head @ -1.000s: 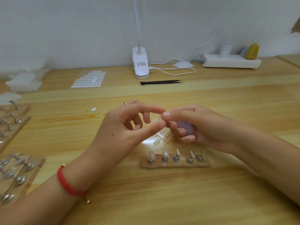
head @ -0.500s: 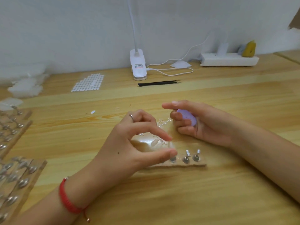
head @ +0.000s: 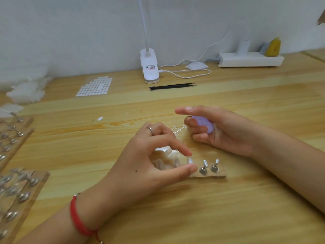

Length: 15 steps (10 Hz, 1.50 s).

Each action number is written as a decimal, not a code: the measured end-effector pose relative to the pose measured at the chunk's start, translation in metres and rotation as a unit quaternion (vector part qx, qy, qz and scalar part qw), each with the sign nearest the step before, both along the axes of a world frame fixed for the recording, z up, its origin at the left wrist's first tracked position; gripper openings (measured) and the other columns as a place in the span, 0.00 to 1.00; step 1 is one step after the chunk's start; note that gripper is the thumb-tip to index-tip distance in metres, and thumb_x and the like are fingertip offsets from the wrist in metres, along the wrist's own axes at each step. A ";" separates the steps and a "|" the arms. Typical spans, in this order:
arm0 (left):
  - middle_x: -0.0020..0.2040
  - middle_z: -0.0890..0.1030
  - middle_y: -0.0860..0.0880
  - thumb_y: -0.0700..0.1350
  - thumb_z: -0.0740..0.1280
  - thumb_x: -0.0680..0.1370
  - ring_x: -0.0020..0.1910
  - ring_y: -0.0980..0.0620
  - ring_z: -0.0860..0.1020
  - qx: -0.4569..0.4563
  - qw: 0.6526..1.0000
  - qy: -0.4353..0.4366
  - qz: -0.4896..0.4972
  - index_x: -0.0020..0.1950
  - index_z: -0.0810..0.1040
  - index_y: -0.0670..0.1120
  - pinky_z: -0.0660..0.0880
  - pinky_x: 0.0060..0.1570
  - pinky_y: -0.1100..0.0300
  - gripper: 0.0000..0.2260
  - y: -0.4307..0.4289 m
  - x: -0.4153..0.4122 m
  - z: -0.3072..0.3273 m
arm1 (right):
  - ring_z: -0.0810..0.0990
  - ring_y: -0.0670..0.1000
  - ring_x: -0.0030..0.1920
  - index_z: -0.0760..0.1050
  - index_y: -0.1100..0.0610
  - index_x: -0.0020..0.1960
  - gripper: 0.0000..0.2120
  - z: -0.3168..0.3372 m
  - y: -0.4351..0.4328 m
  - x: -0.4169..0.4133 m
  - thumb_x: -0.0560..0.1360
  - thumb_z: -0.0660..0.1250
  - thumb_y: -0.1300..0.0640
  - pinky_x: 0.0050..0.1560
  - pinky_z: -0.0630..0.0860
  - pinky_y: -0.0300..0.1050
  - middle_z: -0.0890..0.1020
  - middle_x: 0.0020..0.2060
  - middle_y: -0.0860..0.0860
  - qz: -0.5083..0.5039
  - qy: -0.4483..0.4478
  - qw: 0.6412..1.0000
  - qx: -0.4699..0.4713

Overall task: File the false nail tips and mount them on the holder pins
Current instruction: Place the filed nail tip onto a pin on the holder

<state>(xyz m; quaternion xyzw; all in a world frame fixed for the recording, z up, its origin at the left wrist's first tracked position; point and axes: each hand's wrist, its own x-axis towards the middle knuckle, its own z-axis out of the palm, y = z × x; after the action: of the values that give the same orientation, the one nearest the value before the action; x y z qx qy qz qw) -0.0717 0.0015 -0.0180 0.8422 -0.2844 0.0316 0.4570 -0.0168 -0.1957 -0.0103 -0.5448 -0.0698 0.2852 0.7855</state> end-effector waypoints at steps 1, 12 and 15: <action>0.45 0.76 0.57 0.60 0.74 0.65 0.54 0.52 0.74 0.003 1.000 -0.002 -0.003 0.43 0.83 0.57 0.66 0.50 0.70 0.11 -0.001 0.000 0.000 | 0.66 0.43 0.28 0.86 0.54 0.49 0.10 0.000 0.000 0.000 0.70 0.70 0.54 0.27 0.69 0.34 0.72 0.32 0.47 0.003 -0.002 1.000 0.002; 0.42 0.80 0.55 0.59 0.65 0.72 0.42 0.58 0.75 -0.099 0.993 -0.002 0.056 0.48 0.82 0.56 0.68 0.41 0.67 0.11 0.009 0.007 0.010 | 0.66 0.44 0.28 0.82 0.59 0.47 0.09 0.001 -0.008 0.005 0.73 0.65 0.56 0.24 0.68 0.34 0.68 0.32 0.48 -0.048 0.157 0.966 0.199; 0.40 0.77 0.58 0.64 0.72 0.62 0.48 0.57 0.74 0.068 0.991 0.012 0.116 0.36 0.83 0.59 0.68 0.47 0.63 0.11 0.026 0.028 -0.004 | 0.66 0.44 0.28 0.82 0.59 0.47 0.08 0.000 -0.007 0.005 0.71 0.68 0.58 0.25 0.69 0.34 0.69 0.32 0.49 -0.049 0.142 0.972 0.182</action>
<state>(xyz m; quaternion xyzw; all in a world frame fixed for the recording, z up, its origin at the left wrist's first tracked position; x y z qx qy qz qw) -0.0441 0.0275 -0.0216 0.8988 -0.1810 0.0548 0.3955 -0.0122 -0.2024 -0.0106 -0.3490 0.0184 0.3038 0.8863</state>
